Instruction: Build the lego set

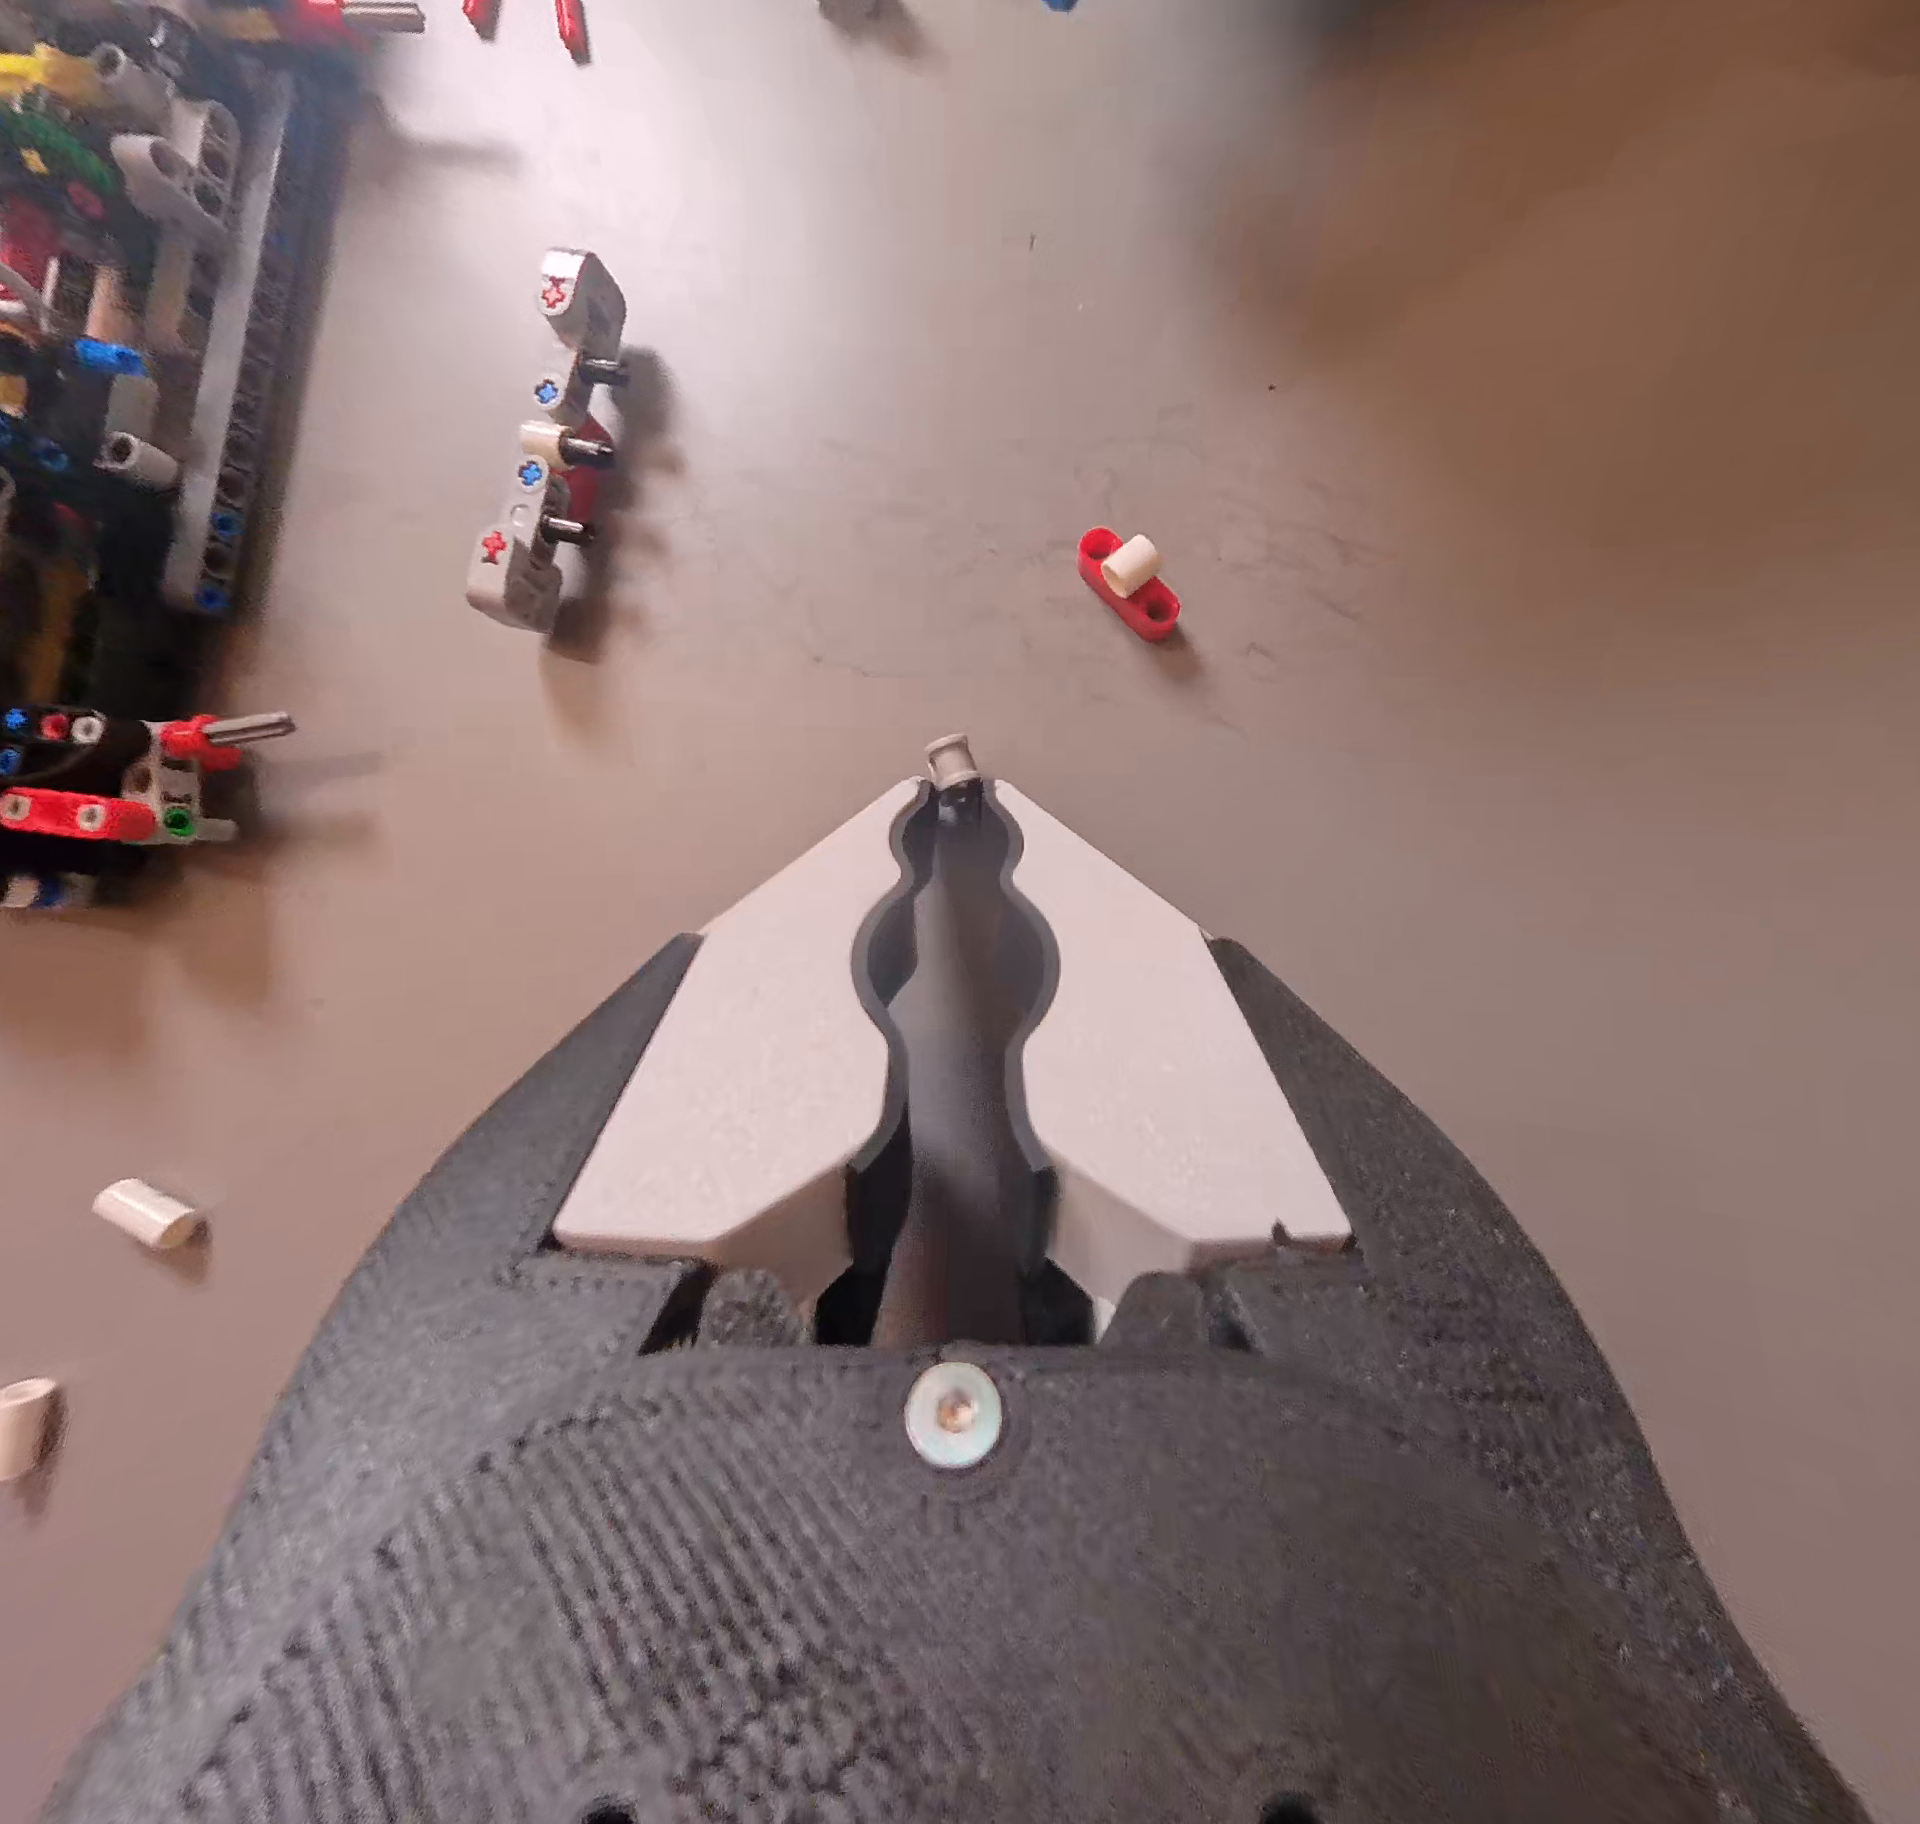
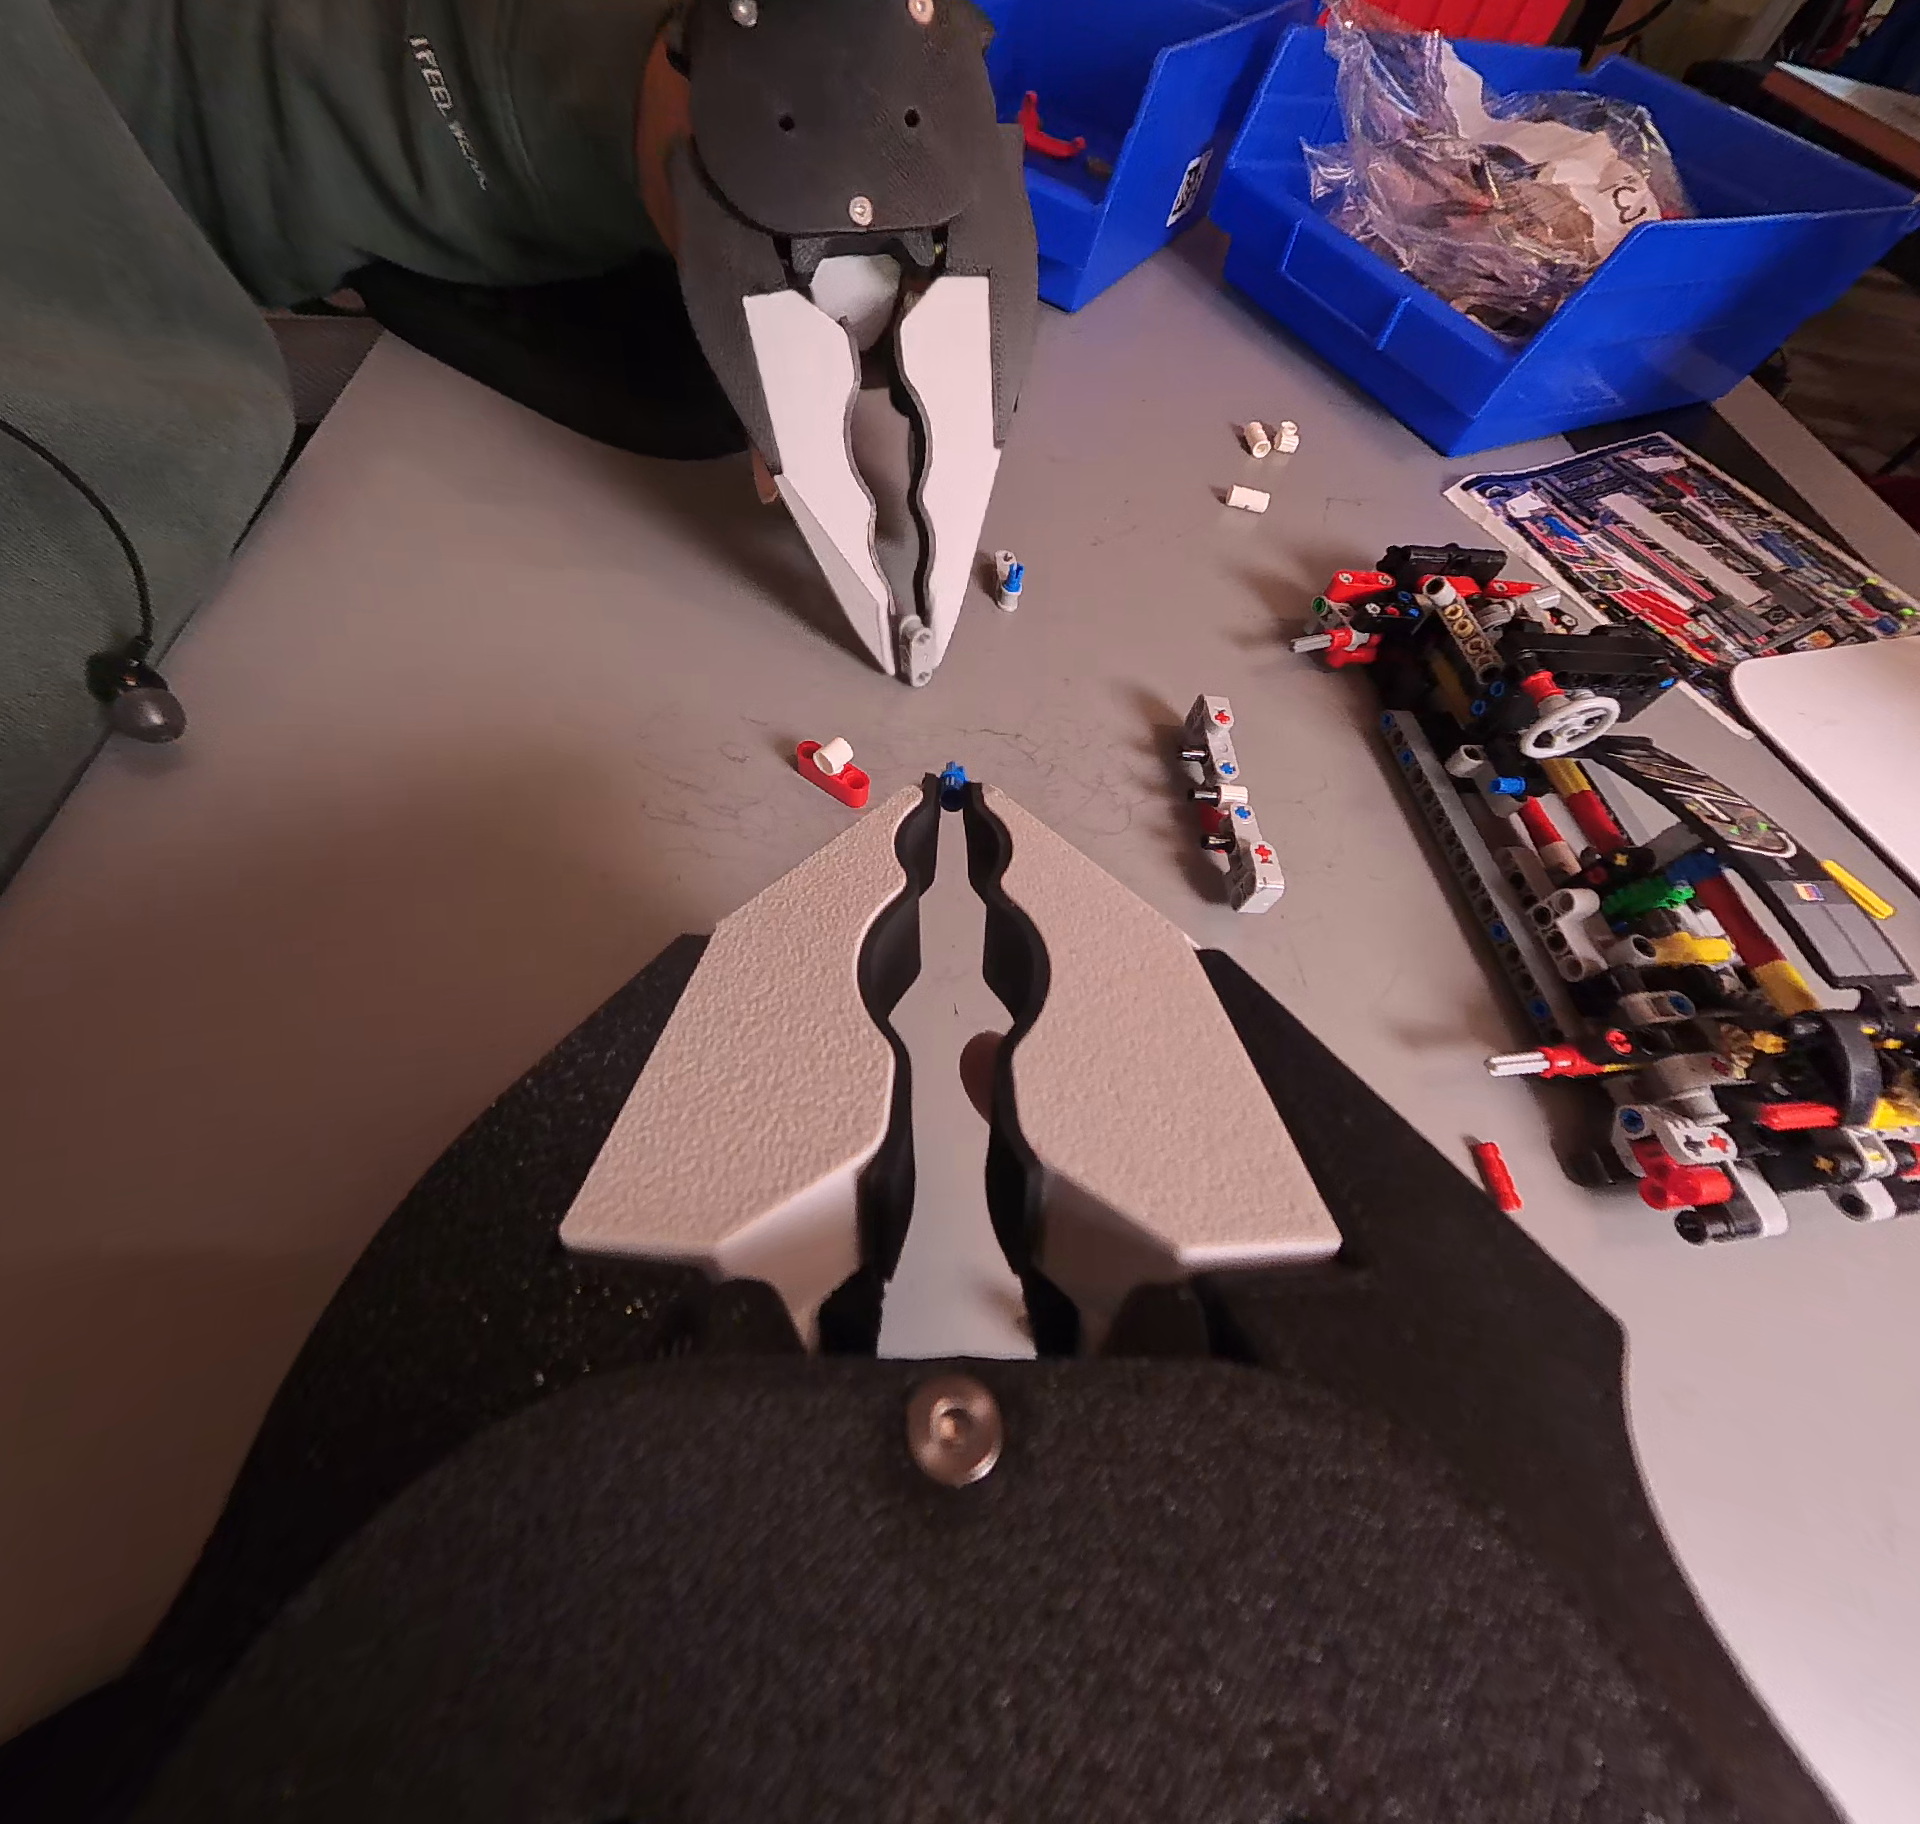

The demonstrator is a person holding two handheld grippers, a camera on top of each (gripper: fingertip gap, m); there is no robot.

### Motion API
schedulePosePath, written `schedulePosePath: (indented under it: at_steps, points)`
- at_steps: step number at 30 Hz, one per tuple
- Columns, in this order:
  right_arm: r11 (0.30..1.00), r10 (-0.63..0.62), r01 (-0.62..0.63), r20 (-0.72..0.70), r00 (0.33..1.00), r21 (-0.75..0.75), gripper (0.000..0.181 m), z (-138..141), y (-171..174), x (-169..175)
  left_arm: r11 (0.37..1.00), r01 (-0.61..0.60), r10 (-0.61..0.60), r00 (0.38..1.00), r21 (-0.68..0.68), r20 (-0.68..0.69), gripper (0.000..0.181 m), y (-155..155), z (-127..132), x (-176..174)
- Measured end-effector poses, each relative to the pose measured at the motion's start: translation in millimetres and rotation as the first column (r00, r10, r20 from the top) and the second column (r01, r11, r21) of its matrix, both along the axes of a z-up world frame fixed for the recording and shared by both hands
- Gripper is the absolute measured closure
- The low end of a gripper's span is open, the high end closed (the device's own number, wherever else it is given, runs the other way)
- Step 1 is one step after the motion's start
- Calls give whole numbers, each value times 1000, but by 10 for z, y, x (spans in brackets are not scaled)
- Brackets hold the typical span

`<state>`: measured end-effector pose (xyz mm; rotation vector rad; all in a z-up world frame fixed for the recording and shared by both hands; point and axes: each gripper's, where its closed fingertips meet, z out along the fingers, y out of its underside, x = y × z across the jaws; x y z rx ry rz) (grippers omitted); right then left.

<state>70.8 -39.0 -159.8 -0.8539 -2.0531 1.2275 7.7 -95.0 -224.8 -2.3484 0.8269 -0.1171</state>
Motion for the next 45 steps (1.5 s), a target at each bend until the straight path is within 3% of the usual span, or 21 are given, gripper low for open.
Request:
schedulePosePath:
  at_steps: [1, 4, 10, 20, 33, 45]
  points:
    - [1000, -1, 1, 0, 1000, 1, 178, -2, 2, -1, 1000, 10, -10, 1000, 10, -28, 175, -2, 7, -3]
    - [1000, -2, 2, 3, 1000, 3, 178, -11, 6, -2, 996, 69, -67, 997, 51, -23, 175, -16, 73, 89]
    - [1000, 1, -1, 7, 1000, 12, 178, -27, -2, 1, 994, 63, -71, 993, 84, 91, 173, -11, 171, 129]
    - [1000, 2, -2, 5, 1000, 18, 178, -21, 3, 15, 996, 68, -75, 989, 64, 128, 167, -17, 125, 152]
    - [1000, 5, -5, 11, 1000, 21, 178, -36, 1, 21, 992, -86, 107, 958, -91, 265, 166, -50, 55, 124]
    - [1000, 6, -6, 10, 1000, 21, 178, -32, 2, 25, 999, -5, 10, 990, -39, 139, 176, -46, -7, 165]
